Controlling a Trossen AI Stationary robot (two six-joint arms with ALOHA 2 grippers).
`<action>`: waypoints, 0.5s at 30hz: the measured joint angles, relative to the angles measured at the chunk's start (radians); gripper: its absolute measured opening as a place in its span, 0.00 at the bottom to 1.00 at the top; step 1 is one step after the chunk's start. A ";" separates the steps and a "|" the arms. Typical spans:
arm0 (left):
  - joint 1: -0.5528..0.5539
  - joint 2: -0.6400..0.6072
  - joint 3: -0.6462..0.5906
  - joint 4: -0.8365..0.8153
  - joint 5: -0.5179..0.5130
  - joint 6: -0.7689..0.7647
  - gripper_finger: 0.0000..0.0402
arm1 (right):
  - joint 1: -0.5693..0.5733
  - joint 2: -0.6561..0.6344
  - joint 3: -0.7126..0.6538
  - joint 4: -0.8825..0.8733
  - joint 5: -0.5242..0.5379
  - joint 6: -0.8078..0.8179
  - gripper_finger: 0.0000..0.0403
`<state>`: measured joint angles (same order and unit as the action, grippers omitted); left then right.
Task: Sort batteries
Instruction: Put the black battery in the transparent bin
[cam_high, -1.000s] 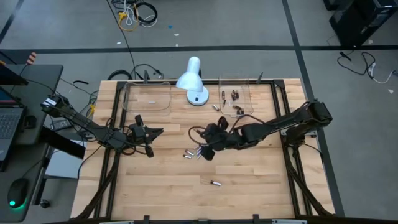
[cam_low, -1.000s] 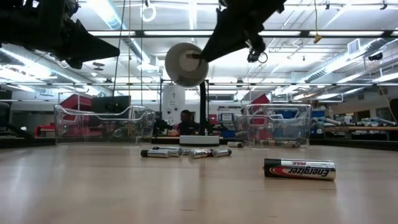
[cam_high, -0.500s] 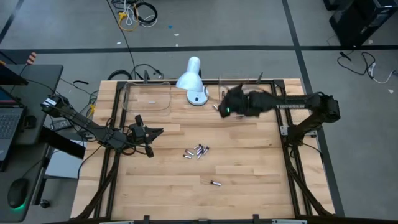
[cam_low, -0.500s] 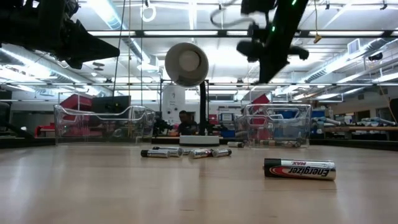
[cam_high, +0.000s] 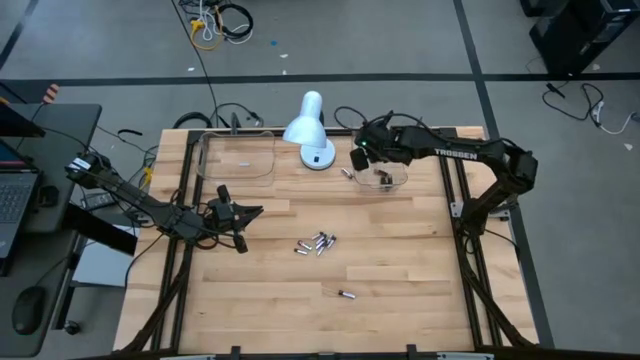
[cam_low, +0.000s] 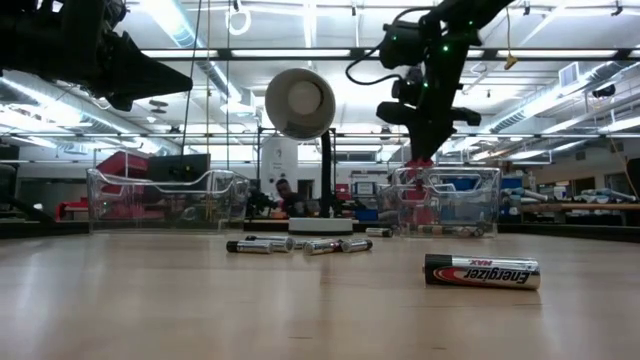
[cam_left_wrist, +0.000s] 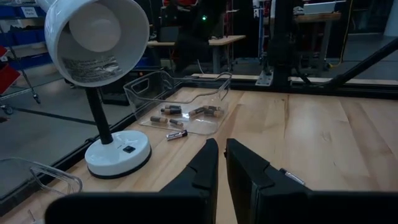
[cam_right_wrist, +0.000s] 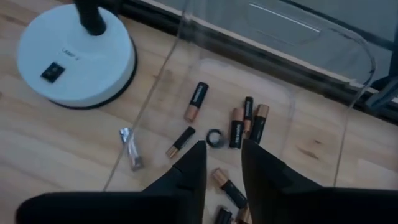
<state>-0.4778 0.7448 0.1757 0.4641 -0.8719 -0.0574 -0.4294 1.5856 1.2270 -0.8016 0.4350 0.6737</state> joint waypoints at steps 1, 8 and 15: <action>0.000 0.000 0.000 0.000 0.000 0.000 0.08 | 0.003 -0.001 0.000 0.001 0.000 -0.002 0.22; 0.000 0.000 0.000 0.000 0.000 -0.005 0.08 | 0.056 -0.002 0.000 0.053 0.030 -0.034 0.27; 0.000 0.000 0.000 -0.035 0.000 -0.039 0.08 | 0.171 -0.002 0.000 0.252 0.039 -0.164 0.25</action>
<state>-0.4778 0.7452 0.1757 0.4293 -0.8717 -0.0965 -0.2585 1.5837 1.2270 -0.5500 0.4738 0.5097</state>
